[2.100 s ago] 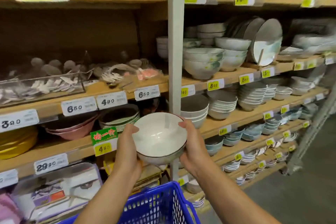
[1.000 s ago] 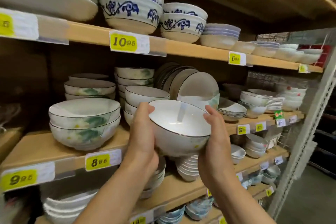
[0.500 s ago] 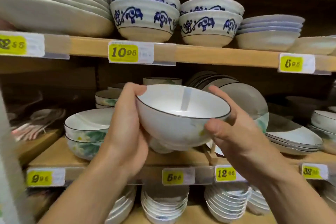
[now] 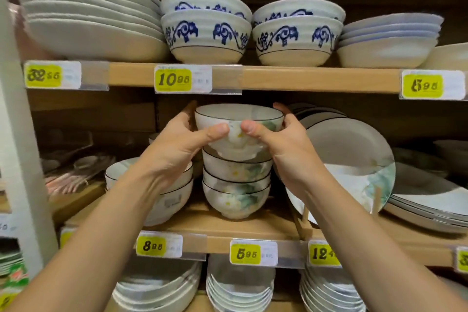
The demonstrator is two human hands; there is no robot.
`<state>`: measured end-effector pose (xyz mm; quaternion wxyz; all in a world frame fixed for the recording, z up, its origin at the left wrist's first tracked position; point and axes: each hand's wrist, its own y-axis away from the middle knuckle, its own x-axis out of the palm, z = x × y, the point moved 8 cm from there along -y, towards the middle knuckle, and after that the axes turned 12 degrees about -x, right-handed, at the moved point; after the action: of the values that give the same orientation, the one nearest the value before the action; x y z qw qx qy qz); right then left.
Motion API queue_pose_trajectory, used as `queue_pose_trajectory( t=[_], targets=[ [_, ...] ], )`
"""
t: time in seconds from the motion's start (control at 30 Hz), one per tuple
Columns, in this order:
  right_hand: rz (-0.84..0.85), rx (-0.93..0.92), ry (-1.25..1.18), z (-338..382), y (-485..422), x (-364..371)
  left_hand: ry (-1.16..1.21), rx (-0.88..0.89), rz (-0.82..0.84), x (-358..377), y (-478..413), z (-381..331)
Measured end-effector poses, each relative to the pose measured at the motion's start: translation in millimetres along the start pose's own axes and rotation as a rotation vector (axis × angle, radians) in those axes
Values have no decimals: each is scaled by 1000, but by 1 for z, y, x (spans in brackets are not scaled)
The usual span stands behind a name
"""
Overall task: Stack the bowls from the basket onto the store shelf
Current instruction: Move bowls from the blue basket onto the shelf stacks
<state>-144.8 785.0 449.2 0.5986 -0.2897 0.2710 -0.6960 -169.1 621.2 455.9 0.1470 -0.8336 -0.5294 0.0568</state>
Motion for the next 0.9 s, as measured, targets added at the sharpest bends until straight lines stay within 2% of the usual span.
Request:
queue_pose_trajectory(
  t=[0.13, 0.3, 0.37, 0.6, 0.77, 0.9],
  targets=[
    [-2, 10, 132, -18, -3, 3, 26, -81, -68, -18, -15, 20],
    [84, 16, 279, -22, -6, 8, 105, -113, -4, -18, -24, 29],
    [109, 48, 305, -22, -3, 11, 62, -100, 17, -17, -27, 30],
    [22, 205, 391, -39, 4, -2, -18, -152, 64, -18, -31, 36],
    [-2, 252, 398, -39, 5, -1, -103, -269, 86, -23, -39, 50],
    [-28, 274, 400, -37, 5, -2, -121, -282, 74, -23, -41, 52]
  ],
)
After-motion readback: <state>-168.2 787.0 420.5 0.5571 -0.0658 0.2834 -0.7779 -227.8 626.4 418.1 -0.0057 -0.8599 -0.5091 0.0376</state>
